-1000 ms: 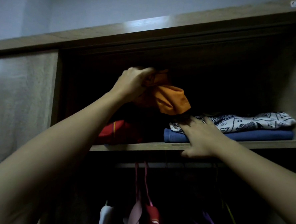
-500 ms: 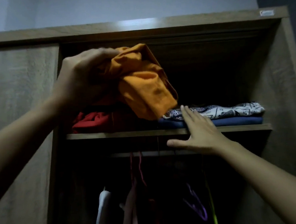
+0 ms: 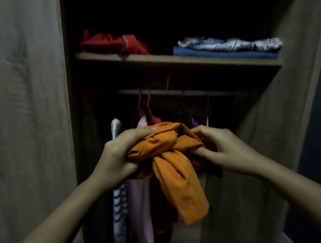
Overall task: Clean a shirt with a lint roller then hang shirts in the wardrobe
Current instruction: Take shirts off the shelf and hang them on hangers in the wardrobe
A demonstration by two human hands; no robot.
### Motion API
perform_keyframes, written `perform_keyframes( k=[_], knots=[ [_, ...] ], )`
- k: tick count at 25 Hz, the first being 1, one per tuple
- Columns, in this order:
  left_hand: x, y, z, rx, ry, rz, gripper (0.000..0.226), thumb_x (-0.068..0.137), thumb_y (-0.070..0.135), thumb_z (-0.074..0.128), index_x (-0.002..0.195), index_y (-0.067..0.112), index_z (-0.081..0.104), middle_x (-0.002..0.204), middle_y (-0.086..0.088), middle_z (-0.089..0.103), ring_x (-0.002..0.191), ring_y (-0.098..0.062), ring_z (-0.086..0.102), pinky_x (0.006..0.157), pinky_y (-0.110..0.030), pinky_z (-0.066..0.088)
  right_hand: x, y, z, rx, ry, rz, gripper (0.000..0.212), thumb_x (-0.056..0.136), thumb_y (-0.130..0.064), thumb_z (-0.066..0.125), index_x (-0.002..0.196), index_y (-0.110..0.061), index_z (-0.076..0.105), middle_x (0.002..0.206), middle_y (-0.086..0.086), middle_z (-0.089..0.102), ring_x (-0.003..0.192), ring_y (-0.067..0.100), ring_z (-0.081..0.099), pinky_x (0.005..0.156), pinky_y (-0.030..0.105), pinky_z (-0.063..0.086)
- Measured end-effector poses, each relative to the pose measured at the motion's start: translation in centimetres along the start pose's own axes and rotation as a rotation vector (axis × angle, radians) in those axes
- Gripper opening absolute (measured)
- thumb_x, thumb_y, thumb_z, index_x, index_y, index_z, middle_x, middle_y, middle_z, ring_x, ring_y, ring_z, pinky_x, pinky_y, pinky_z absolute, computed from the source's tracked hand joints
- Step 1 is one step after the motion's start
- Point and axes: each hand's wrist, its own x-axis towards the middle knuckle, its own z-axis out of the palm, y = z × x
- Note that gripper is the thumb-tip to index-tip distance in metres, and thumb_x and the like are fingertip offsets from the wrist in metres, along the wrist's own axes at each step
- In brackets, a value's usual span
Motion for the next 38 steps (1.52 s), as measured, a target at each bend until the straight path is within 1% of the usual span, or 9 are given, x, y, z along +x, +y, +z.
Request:
perform_keyframes(
  k=[3,9,12,18,25,28,32,35,38],
  knots=[
    [-2.9,0.4,1.1,-0.134,-0.186,-0.170,0.062,0.071,0.036,0.071,0.126,0.039,0.043,0.123,0.025,0.048,0.113,0.011,0.050,0.091,-0.006,0.038,-1.9,0.8,2.1,-0.098,-0.010,0.049,0.021,0.090,-0.019,0.057,0.087,-0.039,0.051,0.082,-0.014,0.060,0.080,0.003,0.059,0.066,0.015,0.040],
    [-5.6,-0.6,1.0,-0.106,-0.706,-0.362,0.088,0.060,0.076,0.060,0.134,0.047,0.023,0.126,0.019,0.034,0.119,0.004,0.033,0.097,-0.020,0.035,-2.9,1.7,3.9,-0.167,-0.112,0.166,0.006,0.095,-0.016,0.046,0.096,-0.012,0.050,0.092,0.002,0.052,0.086,0.013,0.049,0.069,0.020,0.030],
    [-6.0,-1.2,0.2,-0.191,-0.692,-0.424,0.068,0.073,0.068,0.047,0.133,0.042,0.030,0.129,0.013,0.040,0.117,0.005,0.038,0.097,-0.025,0.039,-3.3,1.9,3.1,-0.188,-0.049,0.160,0.012,0.084,-0.024,0.063,0.090,-0.015,0.058,0.087,0.000,0.059,0.080,0.013,0.056,0.067,0.024,0.040],
    [-5.7,-0.8,-1.5,0.016,-0.639,-0.296,0.035,0.086,0.019,0.062,0.120,0.019,0.059,0.115,0.005,0.060,0.102,-0.005,0.055,0.086,-0.019,0.044,-3.6,1.2,0.9,0.093,-0.379,0.246,0.037,0.062,-0.051,0.076,0.085,-0.024,0.067,0.084,0.002,0.069,0.077,0.008,0.066,0.067,0.020,0.052],
    [-5.8,0.4,-2.8,0.110,-0.448,-0.393,0.015,0.093,0.015,0.050,0.101,0.010,0.062,0.083,0.002,0.061,0.072,-0.006,0.061,0.059,-0.012,0.046,-3.9,1.4,3.7,0.054,-0.245,0.281,0.007,0.086,-0.032,0.059,0.085,-0.029,0.066,0.088,0.003,0.071,0.082,0.015,0.068,0.073,0.024,0.053],
    [-6.2,-0.4,-3.4,0.110,-0.420,-0.490,0.015,0.094,0.024,0.049,0.089,0.016,0.061,0.073,0.008,0.057,0.064,-0.001,0.056,0.054,-0.011,0.040,-3.4,0.7,3.1,0.032,-0.156,0.286,0.009,0.083,-0.035,0.063,0.088,-0.028,0.066,0.085,-0.004,0.069,0.077,0.004,0.064,0.065,0.011,0.048],
    [-6.9,-0.7,-2.5,0.127,-0.390,-0.618,0.022,0.095,0.031,0.046,0.088,0.015,0.059,0.076,0.000,0.060,0.068,-0.009,0.060,0.058,-0.022,0.044,-2.6,-0.7,2.5,0.008,-0.151,0.241,0.006,0.084,-0.038,0.062,0.088,-0.033,0.062,0.083,-0.016,0.063,0.077,-0.003,0.060,0.063,0.008,0.047],
    [-7.2,0.3,-1.8,-0.195,-0.336,-0.788,0.034,0.095,0.038,0.043,0.098,0.007,0.057,0.090,-0.017,0.063,0.081,-0.027,0.065,0.074,-0.043,0.057,-2.3,-0.7,1.6,-0.052,-0.090,0.235,0.013,0.089,-0.036,0.056,0.097,-0.029,0.061,0.087,-0.013,0.060,0.082,0.005,0.058,0.071,0.019,0.045],
    [-6.6,1.6,-2.8,-0.195,-0.402,-0.597,0.026,0.091,0.038,0.049,0.093,0.015,0.061,0.085,-0.010,0.064,0.075,-0.017,0.065,0.070,-0.038,0.058,-3.1,0.7,0.7,-0.139,-0.097,0.313,0.019,0.092,-0.033,0.052,0.106,-0.026,0.063,0.099,-0.004,0.061,0.092,0.013,0.057,0.080,0.031,0.047]
  ],
)
